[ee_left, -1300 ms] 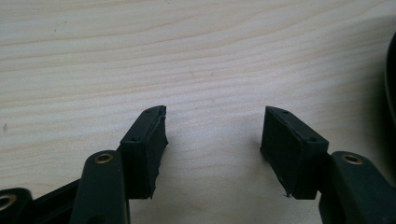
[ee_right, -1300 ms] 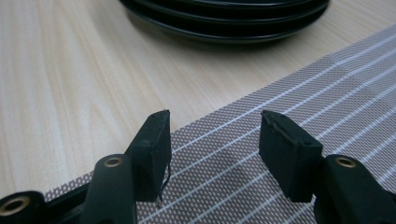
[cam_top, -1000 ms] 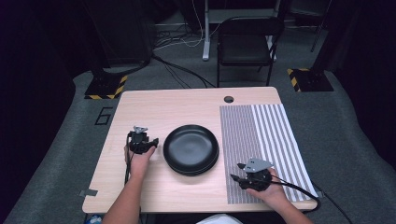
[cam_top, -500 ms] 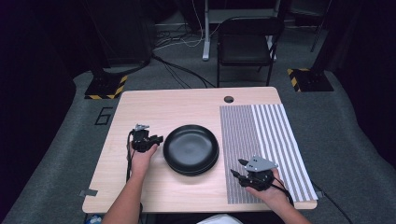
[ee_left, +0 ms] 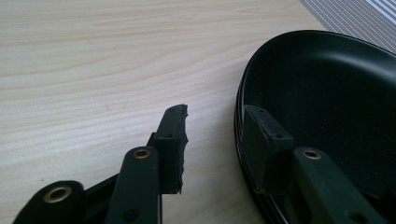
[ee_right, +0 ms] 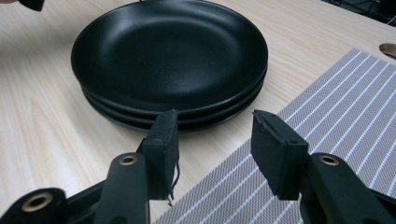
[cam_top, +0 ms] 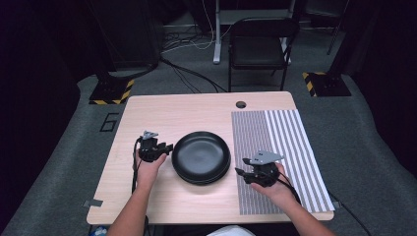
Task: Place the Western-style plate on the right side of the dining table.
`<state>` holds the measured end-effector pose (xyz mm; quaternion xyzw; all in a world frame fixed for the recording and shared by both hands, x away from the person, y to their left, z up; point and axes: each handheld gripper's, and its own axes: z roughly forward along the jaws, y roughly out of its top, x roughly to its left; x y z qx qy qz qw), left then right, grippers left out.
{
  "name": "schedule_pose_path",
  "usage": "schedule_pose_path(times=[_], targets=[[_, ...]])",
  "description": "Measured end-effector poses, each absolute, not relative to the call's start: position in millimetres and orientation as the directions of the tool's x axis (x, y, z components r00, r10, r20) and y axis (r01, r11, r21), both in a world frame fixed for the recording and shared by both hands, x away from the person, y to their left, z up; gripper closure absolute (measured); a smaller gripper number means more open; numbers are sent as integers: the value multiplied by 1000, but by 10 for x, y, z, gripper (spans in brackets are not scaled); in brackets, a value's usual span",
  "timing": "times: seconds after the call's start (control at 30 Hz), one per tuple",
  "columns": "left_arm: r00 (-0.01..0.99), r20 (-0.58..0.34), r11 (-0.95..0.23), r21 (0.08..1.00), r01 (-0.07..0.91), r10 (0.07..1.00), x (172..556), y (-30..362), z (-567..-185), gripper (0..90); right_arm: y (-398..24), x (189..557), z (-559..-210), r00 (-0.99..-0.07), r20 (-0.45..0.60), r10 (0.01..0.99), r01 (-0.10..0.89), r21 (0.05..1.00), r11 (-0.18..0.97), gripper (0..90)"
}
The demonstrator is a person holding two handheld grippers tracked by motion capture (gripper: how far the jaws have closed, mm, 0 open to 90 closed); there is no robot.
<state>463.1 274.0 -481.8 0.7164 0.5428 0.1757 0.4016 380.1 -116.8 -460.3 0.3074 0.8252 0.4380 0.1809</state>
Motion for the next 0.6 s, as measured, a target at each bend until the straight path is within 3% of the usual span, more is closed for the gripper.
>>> schedule_pose_path(times=[0.3, 0.6], targets=[[377, -221, -80, 765, 640, 899, 4592, 2715, -4800, 590, -981, 4008, -4586, -739, -10, 674, 369, 831, 417, 499], [384, -218, -89, 763, 641, 897, 4574, 2690, -4793, 601, -864, 4196, -4569, -728, 12, 685, 391, 829, 401, 563]])
